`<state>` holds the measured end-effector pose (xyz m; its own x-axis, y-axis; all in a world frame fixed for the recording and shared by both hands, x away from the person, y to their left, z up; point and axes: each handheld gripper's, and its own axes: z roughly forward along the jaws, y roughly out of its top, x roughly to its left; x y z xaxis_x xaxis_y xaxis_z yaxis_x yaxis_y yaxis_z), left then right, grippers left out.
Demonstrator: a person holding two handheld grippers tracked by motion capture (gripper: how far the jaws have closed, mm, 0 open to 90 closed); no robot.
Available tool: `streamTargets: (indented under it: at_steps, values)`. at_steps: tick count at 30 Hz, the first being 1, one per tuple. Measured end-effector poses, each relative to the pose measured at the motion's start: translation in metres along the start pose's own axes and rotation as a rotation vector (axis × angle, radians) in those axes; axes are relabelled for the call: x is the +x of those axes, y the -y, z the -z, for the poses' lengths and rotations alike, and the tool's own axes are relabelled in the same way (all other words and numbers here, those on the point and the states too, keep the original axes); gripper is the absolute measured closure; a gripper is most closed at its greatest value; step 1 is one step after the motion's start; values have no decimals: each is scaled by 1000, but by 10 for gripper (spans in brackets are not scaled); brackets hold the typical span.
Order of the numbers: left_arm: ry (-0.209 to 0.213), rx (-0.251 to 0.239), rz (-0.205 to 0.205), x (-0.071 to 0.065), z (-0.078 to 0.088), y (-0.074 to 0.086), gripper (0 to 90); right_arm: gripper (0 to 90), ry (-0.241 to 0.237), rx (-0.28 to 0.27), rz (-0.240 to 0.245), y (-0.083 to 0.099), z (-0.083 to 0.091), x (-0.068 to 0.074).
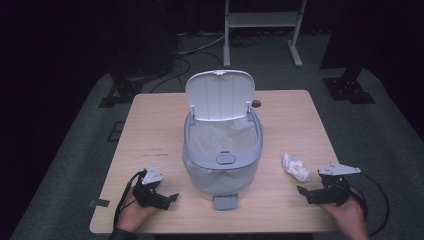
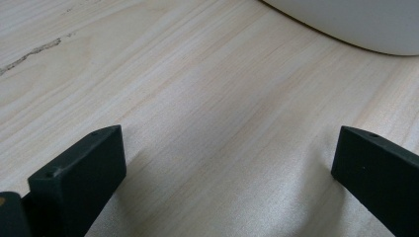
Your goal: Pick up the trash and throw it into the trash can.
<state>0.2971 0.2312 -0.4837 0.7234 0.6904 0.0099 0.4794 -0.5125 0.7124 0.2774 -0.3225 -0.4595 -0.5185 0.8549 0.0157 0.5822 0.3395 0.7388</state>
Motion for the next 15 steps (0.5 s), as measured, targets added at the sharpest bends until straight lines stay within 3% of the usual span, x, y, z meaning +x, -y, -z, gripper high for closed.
streamTargets:
  at_steps: [15]
  values:
    - [0,0,0,0,0,0,0,8,-10,-39,-2,-17,0,-8]
